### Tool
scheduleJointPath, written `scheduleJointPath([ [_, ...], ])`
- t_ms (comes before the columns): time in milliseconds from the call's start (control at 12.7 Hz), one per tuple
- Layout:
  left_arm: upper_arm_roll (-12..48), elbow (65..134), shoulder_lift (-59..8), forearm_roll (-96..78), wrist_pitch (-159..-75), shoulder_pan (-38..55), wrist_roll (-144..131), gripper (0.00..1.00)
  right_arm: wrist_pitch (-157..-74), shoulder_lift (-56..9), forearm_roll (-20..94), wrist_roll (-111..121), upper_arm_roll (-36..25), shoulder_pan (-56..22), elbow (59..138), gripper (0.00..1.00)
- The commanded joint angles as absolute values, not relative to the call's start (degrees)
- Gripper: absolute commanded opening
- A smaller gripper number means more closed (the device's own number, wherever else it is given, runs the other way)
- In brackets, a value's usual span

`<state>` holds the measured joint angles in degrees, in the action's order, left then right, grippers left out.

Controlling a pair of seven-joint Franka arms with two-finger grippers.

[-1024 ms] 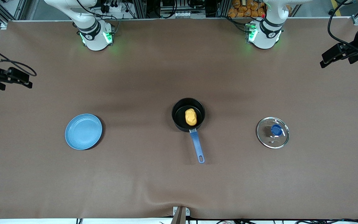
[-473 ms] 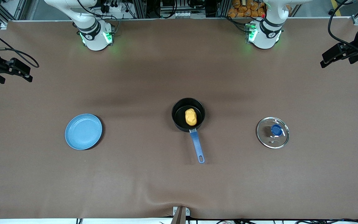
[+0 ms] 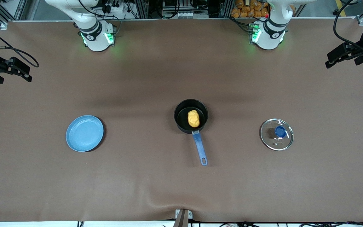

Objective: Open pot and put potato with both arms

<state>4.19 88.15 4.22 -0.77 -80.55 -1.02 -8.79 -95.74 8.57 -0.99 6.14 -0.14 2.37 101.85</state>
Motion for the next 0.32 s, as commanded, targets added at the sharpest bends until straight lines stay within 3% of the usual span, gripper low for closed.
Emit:
scheduleJointPath([
  [0, 4.5, 87.4, 4.7, -1.0, -79.4, -1.8, -7.5, 1.0, -96.2, 10.5, -1.8, 6.3, 0.9, 3.4, 103.6, 1.0],
  [236, 4.6, 87.4, 4.7, -0.8, -79.4, -1.8, -7.6, 1.0, -96.2, 10.6, -1.8, 6.3, 0.9, 3.3, 103.6, 1.0],
])
